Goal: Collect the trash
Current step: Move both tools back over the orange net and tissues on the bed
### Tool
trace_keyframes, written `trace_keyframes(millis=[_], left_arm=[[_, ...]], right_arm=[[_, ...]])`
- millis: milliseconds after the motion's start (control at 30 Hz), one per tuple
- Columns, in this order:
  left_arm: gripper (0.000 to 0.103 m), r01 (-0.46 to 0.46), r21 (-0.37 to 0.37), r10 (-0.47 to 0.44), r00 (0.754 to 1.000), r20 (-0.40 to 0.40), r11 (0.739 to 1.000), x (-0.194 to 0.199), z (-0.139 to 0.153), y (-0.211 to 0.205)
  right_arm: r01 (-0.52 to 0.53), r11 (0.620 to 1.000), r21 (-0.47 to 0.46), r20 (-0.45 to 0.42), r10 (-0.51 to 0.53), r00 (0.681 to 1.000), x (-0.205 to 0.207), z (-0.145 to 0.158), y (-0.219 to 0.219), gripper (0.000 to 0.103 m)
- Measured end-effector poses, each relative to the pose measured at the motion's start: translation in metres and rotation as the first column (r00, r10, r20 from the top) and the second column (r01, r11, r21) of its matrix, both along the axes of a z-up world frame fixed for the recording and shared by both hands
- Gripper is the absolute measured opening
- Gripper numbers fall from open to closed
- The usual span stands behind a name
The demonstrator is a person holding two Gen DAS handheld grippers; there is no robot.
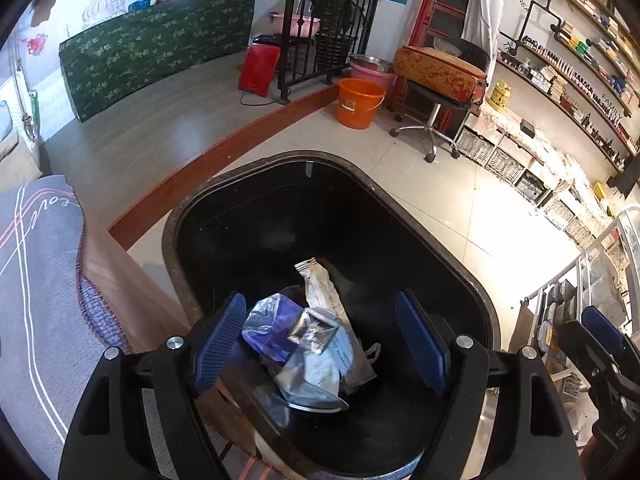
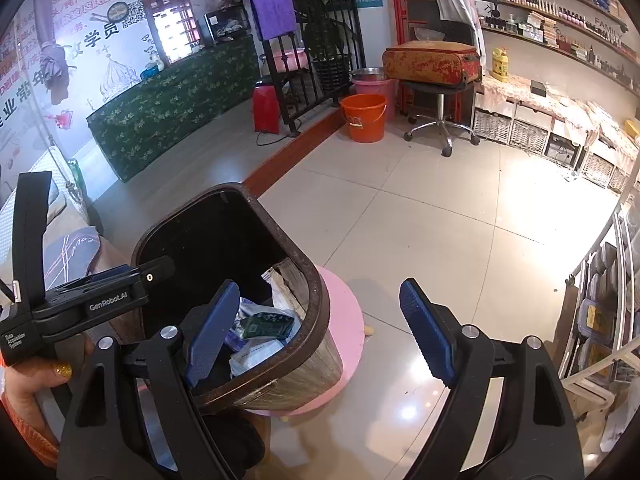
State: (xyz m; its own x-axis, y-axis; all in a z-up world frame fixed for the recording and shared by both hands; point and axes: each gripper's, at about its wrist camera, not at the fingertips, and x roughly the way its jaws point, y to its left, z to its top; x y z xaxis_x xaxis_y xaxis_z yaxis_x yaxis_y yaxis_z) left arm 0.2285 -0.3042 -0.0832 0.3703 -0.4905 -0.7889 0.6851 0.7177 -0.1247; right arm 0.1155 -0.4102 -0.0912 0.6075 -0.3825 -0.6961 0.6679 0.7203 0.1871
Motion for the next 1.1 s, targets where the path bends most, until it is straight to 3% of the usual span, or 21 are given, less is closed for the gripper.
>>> trace_keyframes(millis=[633,900,1100], left_arm=[[0.079,-0.061,-0.065,0.063,0.998,0.031,0.996,-0.002,0.028,0.046],[0.081,-0.143,-0.086,0.149,0.987,0.067,0.986,0.001,0.039,0.1],[0.083,-0.266,-0.074,0.272,0.958,0.087,0.961,0.005,0.039,0.156]], right_arm=[[-0.081,0.996,-0.04,0.009,0.082,0.997,0.022,0.016,0.022,0.082],[-0.187,0.981,-0.04,0.009,0.188,0.982,0.05,0.02,0.054,0.082],[-0.317,0.948,-0.038,0.009,0.318,0.948,0.082,0.022,0.098,0.082]])
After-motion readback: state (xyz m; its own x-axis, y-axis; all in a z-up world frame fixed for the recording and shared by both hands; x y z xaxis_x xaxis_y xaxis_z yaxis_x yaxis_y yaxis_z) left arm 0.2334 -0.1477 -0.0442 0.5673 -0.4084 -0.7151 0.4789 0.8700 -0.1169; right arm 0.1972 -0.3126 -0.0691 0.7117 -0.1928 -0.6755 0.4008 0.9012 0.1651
